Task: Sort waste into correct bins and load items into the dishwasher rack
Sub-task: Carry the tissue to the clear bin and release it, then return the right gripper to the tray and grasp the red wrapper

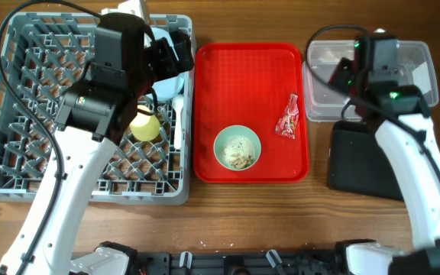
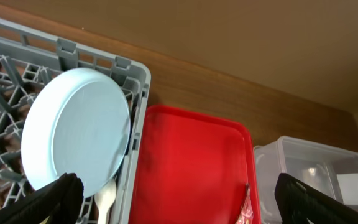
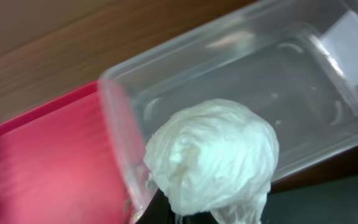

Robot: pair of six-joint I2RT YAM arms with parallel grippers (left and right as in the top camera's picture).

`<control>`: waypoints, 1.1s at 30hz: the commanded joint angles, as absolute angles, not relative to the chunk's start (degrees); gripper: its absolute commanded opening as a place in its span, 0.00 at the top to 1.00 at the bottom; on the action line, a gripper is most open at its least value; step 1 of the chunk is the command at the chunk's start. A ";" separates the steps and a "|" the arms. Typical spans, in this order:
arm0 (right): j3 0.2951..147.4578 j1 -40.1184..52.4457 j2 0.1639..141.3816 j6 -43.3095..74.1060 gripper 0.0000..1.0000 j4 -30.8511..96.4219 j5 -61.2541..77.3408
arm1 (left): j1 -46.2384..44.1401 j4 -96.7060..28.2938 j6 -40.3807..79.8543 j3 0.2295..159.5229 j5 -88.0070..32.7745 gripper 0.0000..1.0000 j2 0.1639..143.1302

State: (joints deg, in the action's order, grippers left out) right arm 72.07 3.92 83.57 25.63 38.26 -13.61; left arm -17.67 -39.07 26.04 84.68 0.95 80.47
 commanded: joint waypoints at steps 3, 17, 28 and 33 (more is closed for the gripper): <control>71.13 -0.25 98.00 15.29 0.13 28.71 -10.26 | -17.74 -38.87 25.93 84.75 0.91 0.00 80.40; 74.59 20.25 81.54 25.56 0.18 49.12 0.80 | -17.74 -38.87 25.93 84.75 0.89 0.00 80.40; 66.76 26.92 104.64 37.67 0.19 40.12 -15.25 | -17.74 -38.87 25.93 84.75 0.91 0.00 80.40; 66.74 26.33 113.03 42.04 0.22 35.00 -16.08 | -17.74 -38.87 25.93 84.75 0.91 0.00 80.40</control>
State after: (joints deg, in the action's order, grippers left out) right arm 66.87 26.92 109.19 39.13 36.73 -14.15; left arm -17.67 -39.05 26.06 84.68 0.97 80.47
